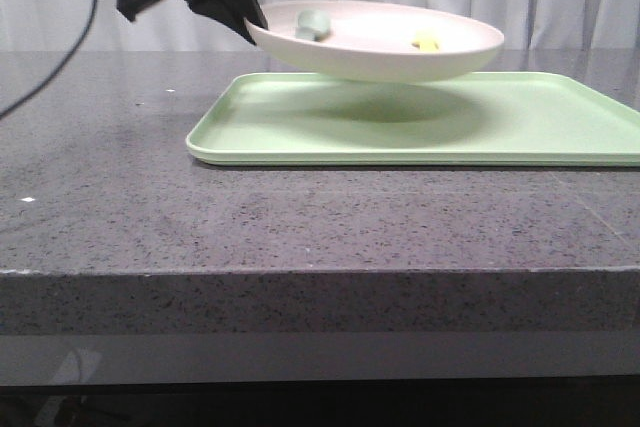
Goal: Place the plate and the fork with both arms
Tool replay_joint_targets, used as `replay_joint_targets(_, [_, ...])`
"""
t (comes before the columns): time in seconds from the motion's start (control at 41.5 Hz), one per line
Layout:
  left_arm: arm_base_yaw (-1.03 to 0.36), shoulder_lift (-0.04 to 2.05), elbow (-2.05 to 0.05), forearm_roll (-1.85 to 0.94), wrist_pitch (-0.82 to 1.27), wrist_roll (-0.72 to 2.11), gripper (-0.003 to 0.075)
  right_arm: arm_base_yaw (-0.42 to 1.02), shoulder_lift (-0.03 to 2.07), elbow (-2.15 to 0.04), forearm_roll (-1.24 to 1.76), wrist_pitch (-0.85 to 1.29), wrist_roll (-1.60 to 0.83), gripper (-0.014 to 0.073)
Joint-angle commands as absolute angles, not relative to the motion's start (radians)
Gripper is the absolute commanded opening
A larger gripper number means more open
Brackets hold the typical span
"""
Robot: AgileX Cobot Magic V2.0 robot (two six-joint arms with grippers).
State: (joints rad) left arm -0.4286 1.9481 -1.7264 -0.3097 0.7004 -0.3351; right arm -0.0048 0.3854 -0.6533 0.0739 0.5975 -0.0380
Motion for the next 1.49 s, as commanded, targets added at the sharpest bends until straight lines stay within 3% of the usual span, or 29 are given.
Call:
replay_joint_targets(0.0, [-0.453,1.911,-1.764,-0.326,0.6,-0.368,-0.002,-0.003,0.402,-0.683,0.066,0.523,-0.045,0.0509])
replay_joint_targets(0.385, [-0.474,1.971,-1.764,-0.329,0.603,-0.391,-0.0013,-0.003,0.402,-0.683,0.066,0.523,-0.045,0.0509])
replay_joint_targets(0.434, [-0.474,1.971,-1.764,-0.329,0.604,-0.391,0.0015,-0.003,0.402,-0.683,0.066,0.523,-0.045,0.0509])
replay_joint_targets(0.602, [-0.474,1.971,-1.764,-0.322,0.611,-0.387,0.0244,-0.003,0.402,-0.683,0.066,0.523,-0.045,0.0509])
replay_joint_targets(0.674, [-0.474,1.966,-1.764,-0.313,0.621,-0.38,0.0303,-0.003,0.402,-0.683,0.066,0.523,-0.045,0.0509])
replay_joint_targets(1.036, [-0.469,1.785,-1.766,-0.026,0.807,-0.204,0.03,-0.003,0.402,-0.683,0.066,0.523,-0.045,0.0509])
replay_joint_targets(1.252, [-0.469,1.629,-1.761,-0.012,0.973,0.01,0.03,-0.003,0.402,-0.683,0.066,0.523,-0.045,0.0509])
replay_joint_targets(1.469, [-0.469,1.403,-1.568,-0.022,0.875,0.012,0.03,-0.003,0.402,-0.683,0.066,0.523,-0.045,0.0509])
